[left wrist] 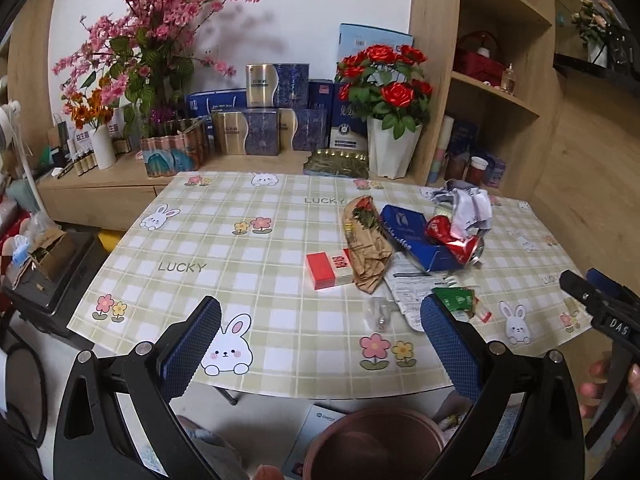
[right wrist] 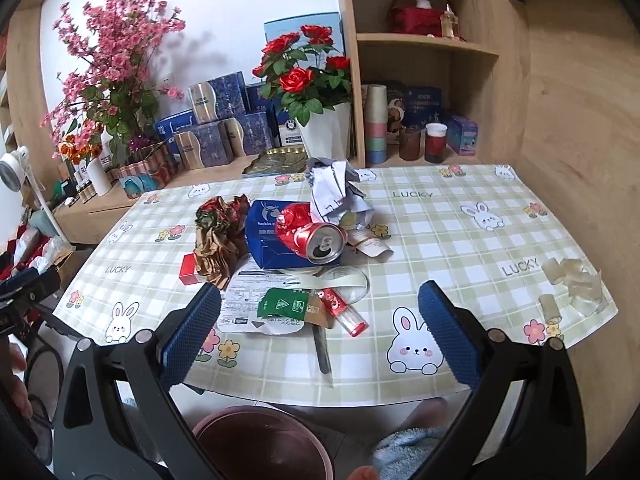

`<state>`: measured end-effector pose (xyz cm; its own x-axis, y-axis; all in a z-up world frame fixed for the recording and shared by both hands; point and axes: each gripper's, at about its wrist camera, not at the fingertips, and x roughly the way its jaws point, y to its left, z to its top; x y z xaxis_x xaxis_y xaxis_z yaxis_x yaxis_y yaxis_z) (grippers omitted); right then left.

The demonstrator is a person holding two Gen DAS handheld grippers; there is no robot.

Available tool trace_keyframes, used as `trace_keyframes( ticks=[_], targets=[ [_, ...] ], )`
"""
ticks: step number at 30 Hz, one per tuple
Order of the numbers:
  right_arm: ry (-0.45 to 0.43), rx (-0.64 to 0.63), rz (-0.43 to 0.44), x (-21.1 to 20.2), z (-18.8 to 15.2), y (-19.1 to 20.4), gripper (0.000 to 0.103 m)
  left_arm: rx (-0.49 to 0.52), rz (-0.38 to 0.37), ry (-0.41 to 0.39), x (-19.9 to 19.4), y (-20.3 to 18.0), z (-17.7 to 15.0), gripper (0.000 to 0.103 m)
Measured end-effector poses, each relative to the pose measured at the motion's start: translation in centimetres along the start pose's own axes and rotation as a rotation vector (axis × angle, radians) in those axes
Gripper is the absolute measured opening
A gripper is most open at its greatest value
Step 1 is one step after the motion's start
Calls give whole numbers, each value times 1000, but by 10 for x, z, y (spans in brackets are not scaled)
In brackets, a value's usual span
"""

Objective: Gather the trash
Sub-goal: 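Grasp the white crumpled paper with the right tool while the left tool grasps the brown paper bag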

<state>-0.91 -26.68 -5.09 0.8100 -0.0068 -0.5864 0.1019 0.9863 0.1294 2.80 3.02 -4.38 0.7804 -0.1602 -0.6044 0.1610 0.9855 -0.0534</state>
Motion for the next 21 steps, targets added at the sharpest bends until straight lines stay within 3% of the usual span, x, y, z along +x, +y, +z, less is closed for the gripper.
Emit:
trace_keyframes(
  ticks=[7,12,21],
  targets=[
    [-23,13,15,21,9,-11,97,19,-19,-16,20,2,7,98],
    [-19,-45,16,52,37,-13,97,33,58,-17,47,9,25,98],
    [59,-126,-28,166,103,-16,97,42,88,-44,101,11,58,98]
  ],
)
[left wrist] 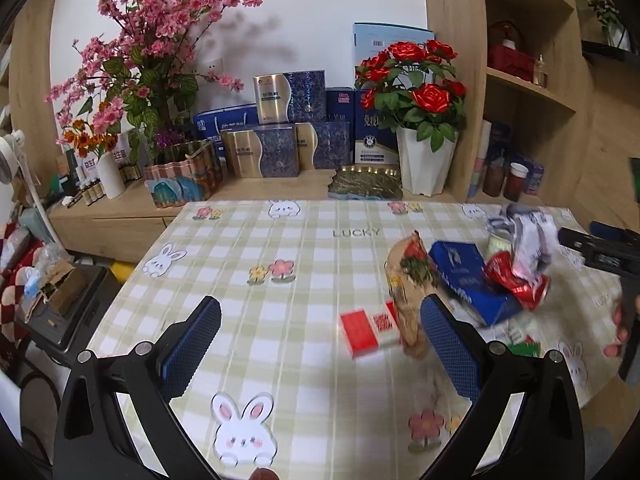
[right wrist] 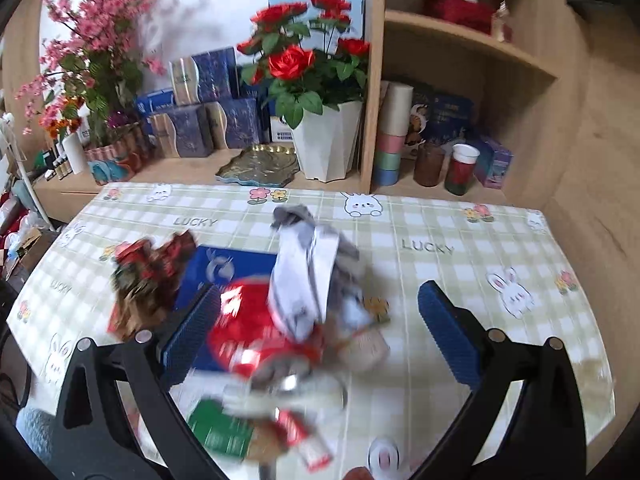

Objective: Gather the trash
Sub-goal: 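Grasp the white crumpled paper with the right tool while the left tool grasps the brown paper bag, then carry both items to the brown bin and open the left tool over it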

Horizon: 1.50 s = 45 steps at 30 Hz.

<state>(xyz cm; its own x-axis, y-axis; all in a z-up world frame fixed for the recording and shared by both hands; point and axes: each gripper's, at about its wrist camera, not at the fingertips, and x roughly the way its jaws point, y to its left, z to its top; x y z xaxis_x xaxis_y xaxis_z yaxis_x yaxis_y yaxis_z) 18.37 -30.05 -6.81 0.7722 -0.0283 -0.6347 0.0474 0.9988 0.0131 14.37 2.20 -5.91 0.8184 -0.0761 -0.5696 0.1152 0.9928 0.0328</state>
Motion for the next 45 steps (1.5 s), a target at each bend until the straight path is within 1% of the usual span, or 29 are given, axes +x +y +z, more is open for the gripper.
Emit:
trace_keyframes(
  ticks=[2,4,6,9,10,11,12,13,14,17,18,21,22,25,27,29,31,32,33,34,35,36,38,42,45],
  targets=[
    [37,43,12,28,13,-4,97,-3,-6,11,14,-1,6,98],
    [65,58,11,47,20,-4,97,0,-3,16,25,-5,9,98],
    [84,46,-24,65,24,0,97,-10,-26,13,32,-6,12,98],
    [154,45,-56,91,22,-1,96,-34,-60,18,43,-9,16,98],
    [174,51,-59,96,20,-3,87,-25,-57,26,46,-13,17,98],
    [184,69,-31,97,18,-6,77,-9,-49,45,51,-17,18,98],
    [197,93,4,98,17,-10,61,-3,-50,57,54,-19,18,98],
    [197,117,14,97,16,-14,58,2,-67,71,58,-21,17,98],
    [179,127,27,92,15,-17,55,3,-91,81,61,-23,16,98],
    [105,128,64,72,15,-21,51,-27,-151,108,72,-27,14,98],
    [81,125,67,65,15,-22,50,-43,-186,122,78,-30,13,98],
    [15,132,78,44,17,-26,50,-69,-217,157,92,-38,13,97],
    [-6,138,82,36,16,-28,50,-79,-231,181,101,-41,13,97],
    [-34,137,83,21,13,-31,50,-82,-247,224,120,-52,10,96],
    [-49,129,80,13,8,-32,50,-62,-254,268,137,-62,7,96],
    [-54,133,86,7,3,-34,50,-24,-237,286,150,-71,3,96],
    [-51,139,92,4,-1,-36,50,25,-196,288,162,-77,1,95],
    [-47,139,93,3,-2,-37,50,32,-186,293,165,-77,1,89],
    [-45,137,91,2,-3,-37,50,34,-194,308,170,-77,1,80],
    [-44,136,91,1,-4,-37,50,22,-233,321,174,-75,1,59],
    [-43,136,91,-1,-5,-37,50,6,-258,327,174,-73,1,54],
    [-42,139,93,-3,-6,-37,50,-12,-264,326,172,-70,3,53],
    [-44,146,95,-9,-8,-35,50,-7,-270,314,166,-68,6,50],
    [-72,151,96,-26,-14,-28,50,-6,-283,269,144,-61,15,50],
    [-74,170,109,-35,-20,-24,50,-17,-258,224,124,-52,23,50]
  ],
)
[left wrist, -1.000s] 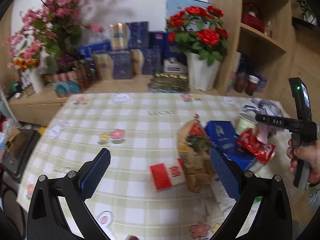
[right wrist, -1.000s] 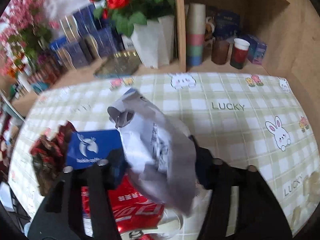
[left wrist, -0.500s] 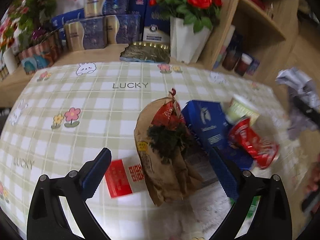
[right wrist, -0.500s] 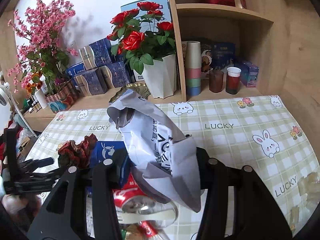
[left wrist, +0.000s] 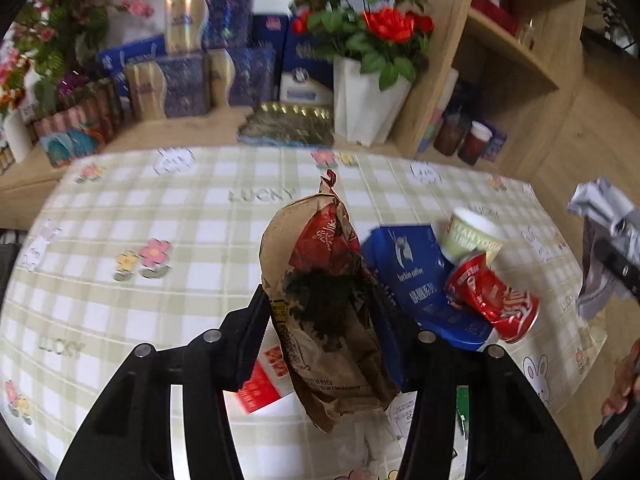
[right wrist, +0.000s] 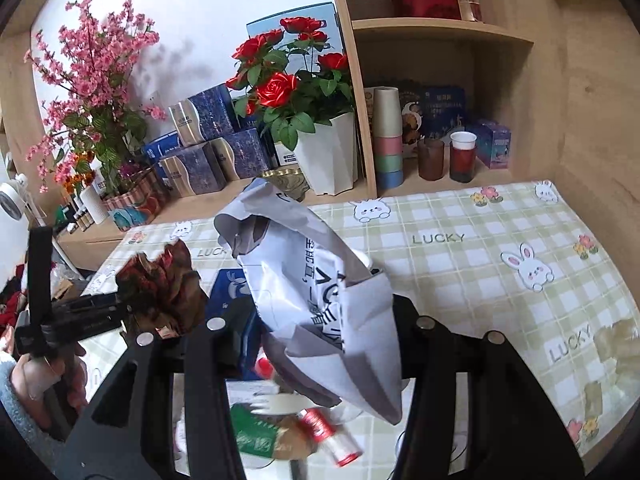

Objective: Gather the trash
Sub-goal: 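Carry both items to the brown bin and open the left tool over it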

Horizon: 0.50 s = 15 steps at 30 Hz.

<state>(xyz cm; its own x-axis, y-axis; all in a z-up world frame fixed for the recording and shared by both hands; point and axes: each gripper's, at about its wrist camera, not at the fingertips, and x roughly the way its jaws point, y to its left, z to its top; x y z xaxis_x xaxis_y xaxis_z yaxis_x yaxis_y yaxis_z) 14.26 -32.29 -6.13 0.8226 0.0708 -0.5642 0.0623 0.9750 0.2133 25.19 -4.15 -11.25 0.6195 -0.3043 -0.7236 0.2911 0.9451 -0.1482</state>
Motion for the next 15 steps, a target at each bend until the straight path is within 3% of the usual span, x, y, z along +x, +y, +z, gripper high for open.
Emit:
trace_keyframes(
  ticks=[8,15],
  targets=[
    [-11,15,26,-33,-16,17,50,-3,24,-93,-58,5,-7,50],
    [-31,0,40,-66,-30,34,50,-8,-8,-131,-105,9,-17,50]
  ],
)
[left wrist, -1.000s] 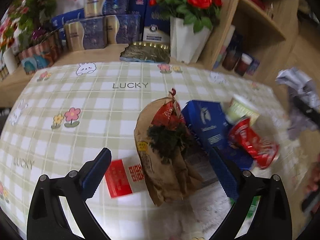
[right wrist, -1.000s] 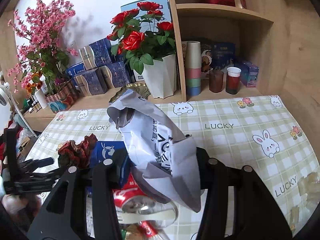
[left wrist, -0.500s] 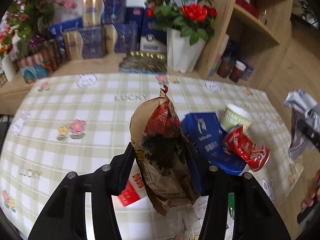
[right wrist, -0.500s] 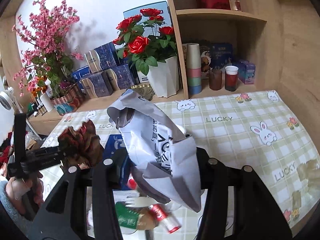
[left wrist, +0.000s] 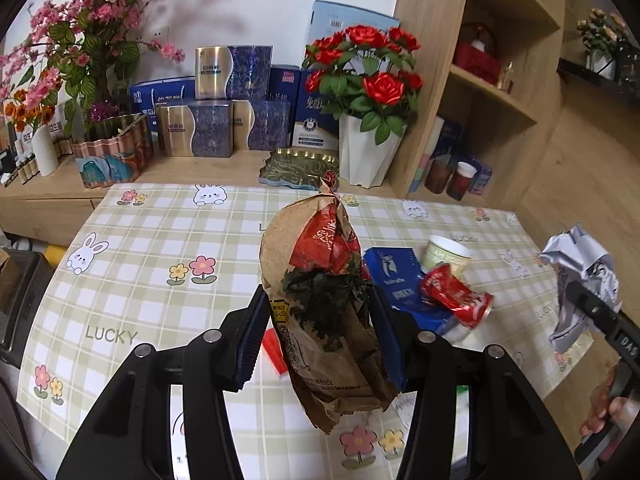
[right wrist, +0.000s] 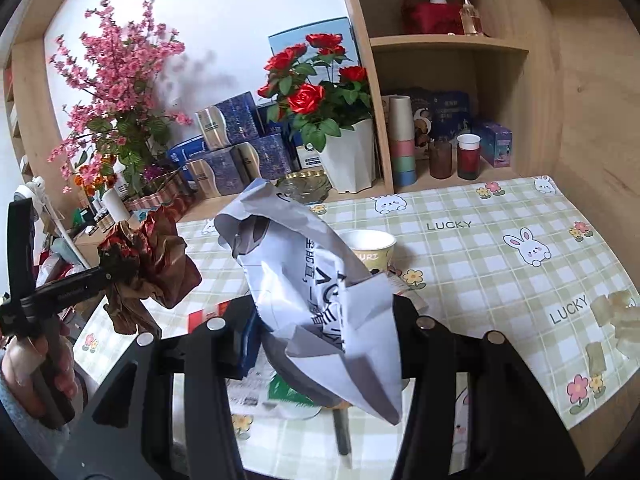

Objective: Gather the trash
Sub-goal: 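Carry both items to the brown bin and open the left tool over it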

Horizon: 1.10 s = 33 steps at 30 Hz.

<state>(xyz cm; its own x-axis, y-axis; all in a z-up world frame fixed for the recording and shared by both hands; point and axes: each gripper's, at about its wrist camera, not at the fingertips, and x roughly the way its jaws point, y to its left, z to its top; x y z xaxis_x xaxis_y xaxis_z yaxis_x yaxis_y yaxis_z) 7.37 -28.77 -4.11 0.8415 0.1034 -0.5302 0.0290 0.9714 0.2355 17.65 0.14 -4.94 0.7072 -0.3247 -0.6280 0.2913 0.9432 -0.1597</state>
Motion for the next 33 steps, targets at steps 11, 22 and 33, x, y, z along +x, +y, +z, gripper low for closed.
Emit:
trace_keyframes(
  ticks=[11,22,33],
  targets=[
    [2,-4,20,-38,-31,20,50,36,-106,3,-63,-12,-37,50],
    [16,-28,56,-69,-72,38,50,70,-211,37,-104,-25,-102,50],
    [67,-3,90,-72,-116,35,50,137,-247,183,-97,-35,-183,50]
  ],
)
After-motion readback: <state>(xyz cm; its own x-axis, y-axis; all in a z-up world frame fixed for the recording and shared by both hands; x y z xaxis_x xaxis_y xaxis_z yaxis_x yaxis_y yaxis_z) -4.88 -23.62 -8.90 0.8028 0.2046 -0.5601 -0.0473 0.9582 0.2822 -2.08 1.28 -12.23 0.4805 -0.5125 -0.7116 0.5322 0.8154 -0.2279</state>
